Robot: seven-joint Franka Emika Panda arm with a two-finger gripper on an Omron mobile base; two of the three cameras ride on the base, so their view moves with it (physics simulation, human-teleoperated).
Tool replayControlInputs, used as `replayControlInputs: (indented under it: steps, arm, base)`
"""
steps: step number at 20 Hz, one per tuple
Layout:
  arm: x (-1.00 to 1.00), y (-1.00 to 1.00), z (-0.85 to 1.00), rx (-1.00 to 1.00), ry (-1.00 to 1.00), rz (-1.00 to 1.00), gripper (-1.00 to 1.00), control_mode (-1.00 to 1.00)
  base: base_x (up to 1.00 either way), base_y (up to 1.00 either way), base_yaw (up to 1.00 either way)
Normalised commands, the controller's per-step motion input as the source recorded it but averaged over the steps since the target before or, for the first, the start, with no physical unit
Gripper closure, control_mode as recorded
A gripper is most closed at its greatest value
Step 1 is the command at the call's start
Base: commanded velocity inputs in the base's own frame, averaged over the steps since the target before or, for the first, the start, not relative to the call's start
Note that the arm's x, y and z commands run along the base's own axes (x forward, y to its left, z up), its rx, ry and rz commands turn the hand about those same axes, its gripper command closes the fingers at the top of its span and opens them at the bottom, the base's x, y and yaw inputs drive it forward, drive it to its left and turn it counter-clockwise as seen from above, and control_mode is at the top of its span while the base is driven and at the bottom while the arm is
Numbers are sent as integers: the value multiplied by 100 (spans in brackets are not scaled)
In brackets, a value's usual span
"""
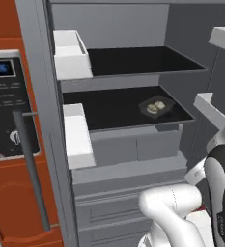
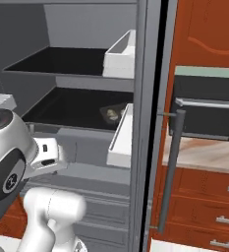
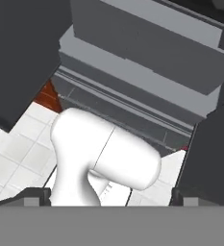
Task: Place two dumplings into each of the tupperware containers and then place the containers in the fridge.
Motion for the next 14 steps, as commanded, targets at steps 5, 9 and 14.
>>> replayControlInputs:
  steps: [5, 9, 14]
  arm:
    - [0, 0, 0, 0, 0, 0, -100, 100]
    - [0, 0, 0, 0, 0, 0, -100, 100]
    - [0, 0, 0, 0, 0, 0, -100, 100]
  base:
    - [-100, 21, -14]
    - [-100, 3, -22]
    - [-100, 0, -23]
